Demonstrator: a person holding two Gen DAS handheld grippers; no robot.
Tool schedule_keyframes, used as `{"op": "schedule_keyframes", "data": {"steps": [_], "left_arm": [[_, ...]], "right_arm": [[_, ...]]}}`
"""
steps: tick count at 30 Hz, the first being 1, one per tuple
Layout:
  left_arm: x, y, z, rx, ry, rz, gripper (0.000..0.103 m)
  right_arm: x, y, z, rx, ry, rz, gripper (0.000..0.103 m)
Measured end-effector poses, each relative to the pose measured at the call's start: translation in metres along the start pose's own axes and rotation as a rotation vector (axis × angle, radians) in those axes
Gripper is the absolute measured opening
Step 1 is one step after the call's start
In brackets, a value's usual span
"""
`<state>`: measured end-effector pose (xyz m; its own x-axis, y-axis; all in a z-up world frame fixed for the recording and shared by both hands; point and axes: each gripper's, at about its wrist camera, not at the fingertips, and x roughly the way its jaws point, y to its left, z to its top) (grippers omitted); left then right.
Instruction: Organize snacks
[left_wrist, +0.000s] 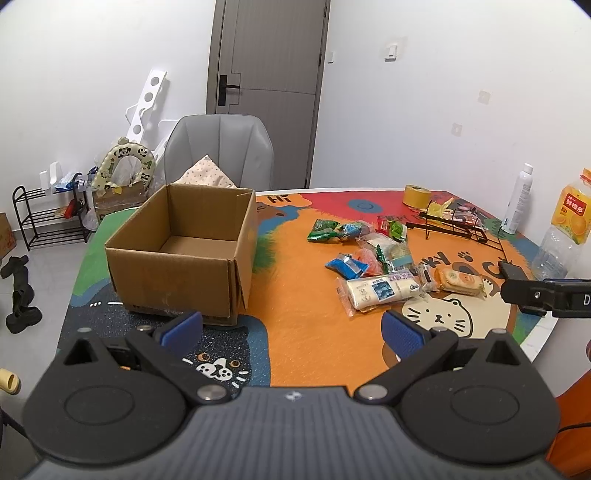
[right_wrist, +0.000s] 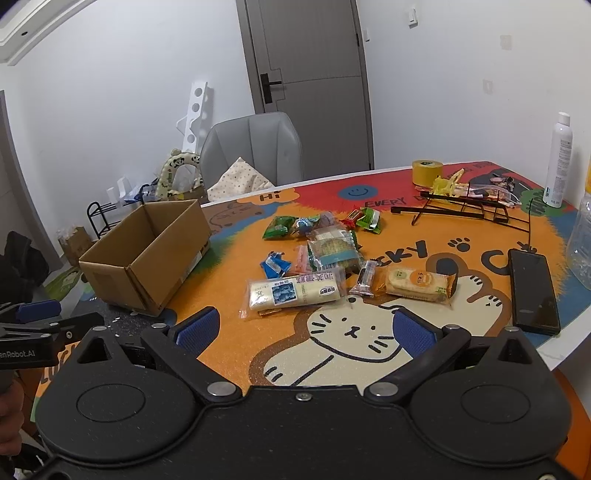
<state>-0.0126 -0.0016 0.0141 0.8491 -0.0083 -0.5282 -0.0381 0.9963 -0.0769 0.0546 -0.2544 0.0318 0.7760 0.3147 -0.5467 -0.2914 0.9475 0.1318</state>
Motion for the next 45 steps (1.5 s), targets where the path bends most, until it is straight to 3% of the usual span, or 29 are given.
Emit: {"op": "schedule_keyframes", "data": {"steps": [27,34,45], "left_arm": [[-0.005,0.001,0.004,0.003,-0.016,-0.003,0.103],[0.012,0.001,0.014,-0.035,-0.025,-0.015,0.103],[0.052,-0.014,0.024,-0.005,-0.015,-0.062,0.102]], "right_arm": [[-0.003,0.005,0.001,-0.019,-0.027,0.004,0.103],[0.009,0.0,-0.001,-0.037,-0.033,-0.001,0.103],[0.043,-0.028,-0.002,0.02,0.012,-0.03,0.103]]}}
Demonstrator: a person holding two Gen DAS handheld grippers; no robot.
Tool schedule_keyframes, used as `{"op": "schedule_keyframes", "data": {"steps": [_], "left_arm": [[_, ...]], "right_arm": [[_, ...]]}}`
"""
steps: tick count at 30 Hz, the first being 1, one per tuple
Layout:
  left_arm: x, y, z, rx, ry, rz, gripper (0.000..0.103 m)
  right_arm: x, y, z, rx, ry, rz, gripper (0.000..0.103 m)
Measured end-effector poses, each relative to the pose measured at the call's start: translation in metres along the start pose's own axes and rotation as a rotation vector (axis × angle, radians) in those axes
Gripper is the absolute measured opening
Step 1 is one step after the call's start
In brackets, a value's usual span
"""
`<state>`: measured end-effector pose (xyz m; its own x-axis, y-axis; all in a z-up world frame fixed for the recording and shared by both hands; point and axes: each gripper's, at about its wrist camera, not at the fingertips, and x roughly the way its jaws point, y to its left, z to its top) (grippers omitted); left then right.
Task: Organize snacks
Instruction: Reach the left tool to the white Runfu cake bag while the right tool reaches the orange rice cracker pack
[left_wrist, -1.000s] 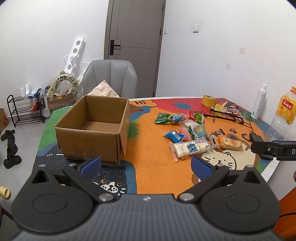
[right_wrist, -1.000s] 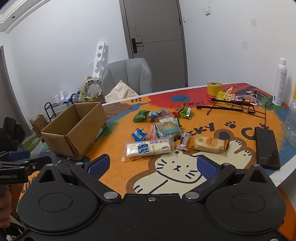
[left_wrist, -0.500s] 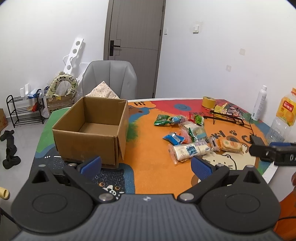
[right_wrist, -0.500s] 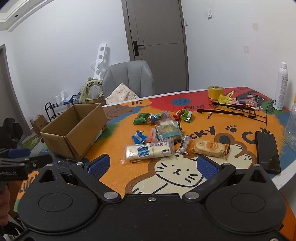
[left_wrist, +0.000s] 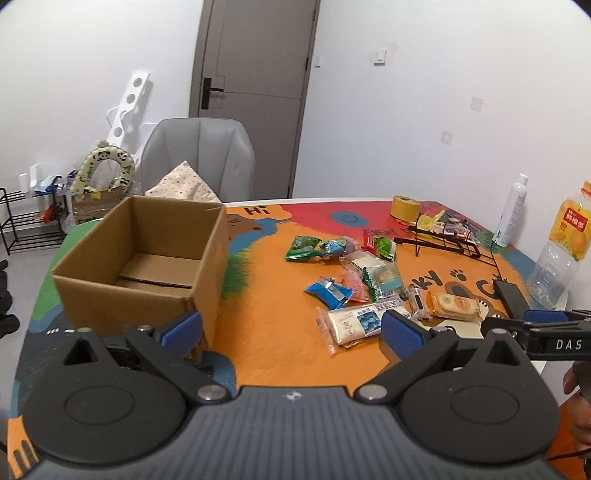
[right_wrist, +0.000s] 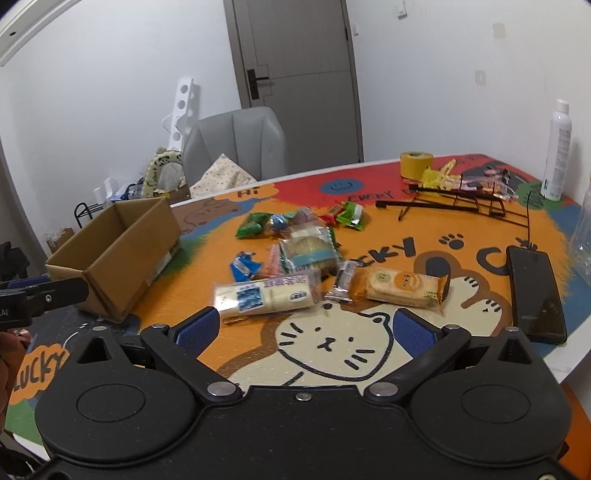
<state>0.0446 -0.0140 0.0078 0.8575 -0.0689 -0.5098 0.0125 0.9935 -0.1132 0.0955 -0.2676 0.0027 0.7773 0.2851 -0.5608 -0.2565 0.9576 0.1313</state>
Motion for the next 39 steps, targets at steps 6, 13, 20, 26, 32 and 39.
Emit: {"op": "schedule_keyframes", "data": {"steps": [6,13,20,26,32,39], "left_arm": [[0.024,-0.004,0.005,0.012,0.03,-0.022,0.102],[0.052,-0.008,0.009,0.004,0.074,-0.048,0.102],[0.075,-0.015,0.011,0.02,0.102,-0.06,0.102],[0.095,-0.021,0.011,0.033,0.129,-0.07,0.101],[0.113,-0.025,0.013,0.036,0.144,-0.072,0.1],[0.135,-0.03,0.017,0.048,0.164,-0.083,0.098]], "right_arm": [[0.018,-0.015,0.006,0.044,0.017,-0.033,0.103],[0.041,-0.033,0.004,0.093,0.058,-0.071,0.103],[0.057,-0.055,0.001,0.159,0.076,-0.104,0.103],[0.072,-0.061,-0.004,0.174,0.101,-0.104,0.103],[0.088,-0.07,-0.004,0.205,0.128,-0.1,0.09],[0.105,-0.078,-0.001,0.25,0.154,-0.078,0.076]]}}
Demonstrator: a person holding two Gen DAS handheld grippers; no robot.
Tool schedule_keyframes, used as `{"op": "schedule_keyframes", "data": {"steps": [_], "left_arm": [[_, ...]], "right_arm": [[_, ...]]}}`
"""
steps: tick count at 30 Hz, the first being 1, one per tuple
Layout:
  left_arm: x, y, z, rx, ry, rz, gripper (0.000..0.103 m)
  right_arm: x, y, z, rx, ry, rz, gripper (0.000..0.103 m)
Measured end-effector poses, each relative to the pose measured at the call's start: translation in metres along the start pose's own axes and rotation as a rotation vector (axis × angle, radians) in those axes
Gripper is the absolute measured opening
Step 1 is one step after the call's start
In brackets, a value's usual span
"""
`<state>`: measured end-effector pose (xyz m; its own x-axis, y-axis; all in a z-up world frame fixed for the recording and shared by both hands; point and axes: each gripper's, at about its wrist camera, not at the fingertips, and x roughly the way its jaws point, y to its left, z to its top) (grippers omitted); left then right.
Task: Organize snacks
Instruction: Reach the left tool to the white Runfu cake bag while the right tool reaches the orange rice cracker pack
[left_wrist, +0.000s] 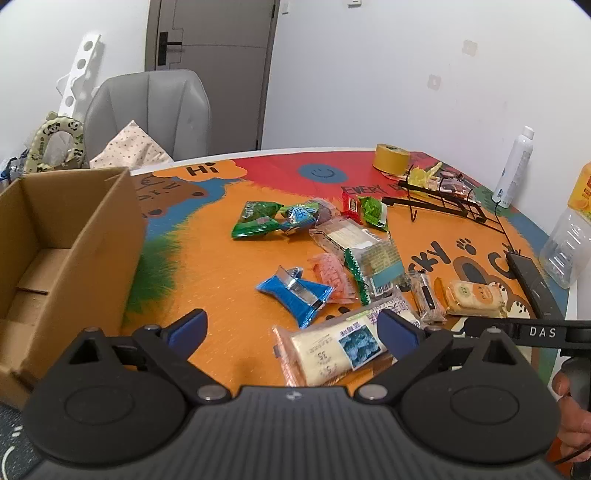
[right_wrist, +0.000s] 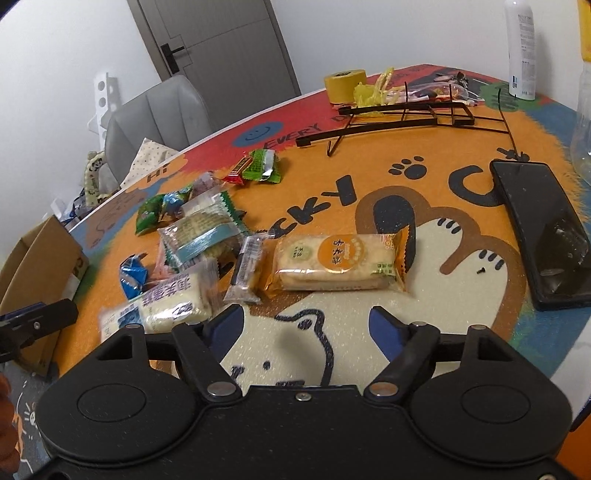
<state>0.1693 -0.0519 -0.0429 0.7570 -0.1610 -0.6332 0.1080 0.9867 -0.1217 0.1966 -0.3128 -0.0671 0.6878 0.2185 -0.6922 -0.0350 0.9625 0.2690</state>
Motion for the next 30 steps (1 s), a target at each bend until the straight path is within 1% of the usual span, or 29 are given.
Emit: {"op": "schedule_keyframes", "data": {"steps": [7,11,14,20,28,30], "left_arm": [[0.016,-0.01,0.005,0.011,0.016,-0.02,0.096],[0.024,-0.017,0.007,0.019,0.027,-0.038,0.094],[0.029,-0.023,0.006,0.032,0.035,-0.056,0.093],[0.041,-0.032,0.0,0.061,0.068,-0.077,0.093],[0.048,-0.034,-0.003,0.076,0.079,-0.062,0.093],[0.049,-0.035,-0.005,0.088,0.094,-0.073,0.093]], "right_arm": [[0.012,-0.005,0.01,0.023,0.008,0.002,0.076],[0.015,-0.005,0.014,0.027,0.006,0.0,0.074],[0.018,-0.008,0.017,0.036,0.002,-0.004,0.072],[0.021,-0.017,0.023,0.048,-0.014,-0.026,0.072],[0.03,-0.01,0.03,0.035,-0.019,-0.054,0.072],[0.031,-0.009,0.031,0.036,-0.019,-0.064,0.074]]}}
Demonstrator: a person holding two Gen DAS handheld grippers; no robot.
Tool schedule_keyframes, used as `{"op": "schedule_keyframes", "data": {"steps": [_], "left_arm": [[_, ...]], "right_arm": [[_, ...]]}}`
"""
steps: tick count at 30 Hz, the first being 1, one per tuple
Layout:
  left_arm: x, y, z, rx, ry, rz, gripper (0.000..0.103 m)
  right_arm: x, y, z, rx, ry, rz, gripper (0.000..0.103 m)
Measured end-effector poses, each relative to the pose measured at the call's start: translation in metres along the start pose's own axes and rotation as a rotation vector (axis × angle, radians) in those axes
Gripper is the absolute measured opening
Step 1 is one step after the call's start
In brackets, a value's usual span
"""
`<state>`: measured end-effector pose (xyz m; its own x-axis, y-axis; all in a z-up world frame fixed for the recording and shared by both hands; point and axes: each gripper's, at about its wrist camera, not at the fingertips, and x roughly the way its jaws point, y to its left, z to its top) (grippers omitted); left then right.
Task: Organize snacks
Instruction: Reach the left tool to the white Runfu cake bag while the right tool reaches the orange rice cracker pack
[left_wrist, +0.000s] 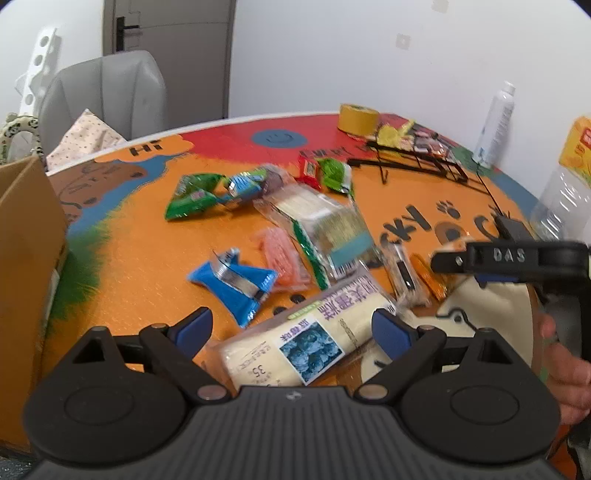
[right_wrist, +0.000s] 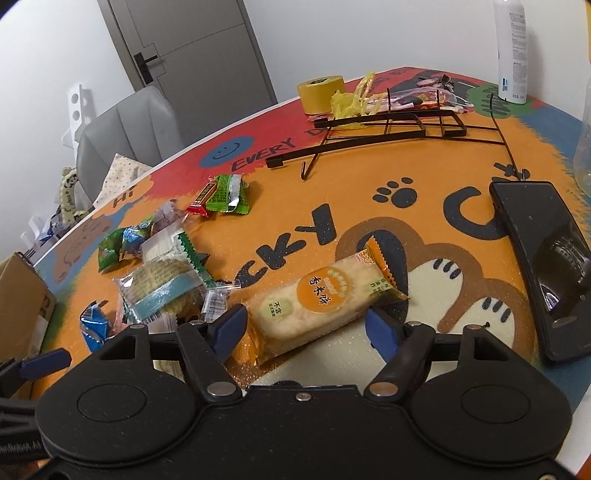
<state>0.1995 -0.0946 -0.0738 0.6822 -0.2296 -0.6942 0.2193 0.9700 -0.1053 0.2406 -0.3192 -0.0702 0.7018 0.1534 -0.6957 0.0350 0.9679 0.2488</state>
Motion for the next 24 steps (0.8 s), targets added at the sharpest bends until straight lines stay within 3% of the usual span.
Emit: {"op": "schedule_keyframes", "data": {"steps": [5,7,9,12,19,22,24], "left_arm": [[0.009,-0.001,-0.008,0.0,0.04,-0.005,0.09],[0.009,0.0,-0.009,-0.008,0.041,-0.012,0.084],[0.007,0.0,-0.009,-0.007,0.031,-0.019,0.066],[0.004,0.001,-0.008,-0.02,0.028,-0.027,0.054],[0.001,0.001,-0.011,-0.043,0.02,-0.005,0.052],[0.0,0.001,-0.012,-0.054,0.019,0.002,0.052],[0.0,0.001,-0.012,-0.054,0.016,0.006,0.052]], "right_arm": [[0.002,0.002,0.0,0.0,-0.006,-0.021,0.081],[0.005,0.003,0.002,0.0,-0.011,-0.036,0.083],[0.007,0.004,0.002,0.0,-0.013,-0.058,0.089],[0.011,0.006,0.003,-0.011,-0.016,-0.082,0.093],[0.019,0.012,0.003,-0.044,-0.02,-0.125,0.097],[0.018,0.019,-0.003,-0.1,-0.028,-0.155,0.084],[0.015,0.023,-0.008,-0.148,-0.037,-0.174,0.065]]}}
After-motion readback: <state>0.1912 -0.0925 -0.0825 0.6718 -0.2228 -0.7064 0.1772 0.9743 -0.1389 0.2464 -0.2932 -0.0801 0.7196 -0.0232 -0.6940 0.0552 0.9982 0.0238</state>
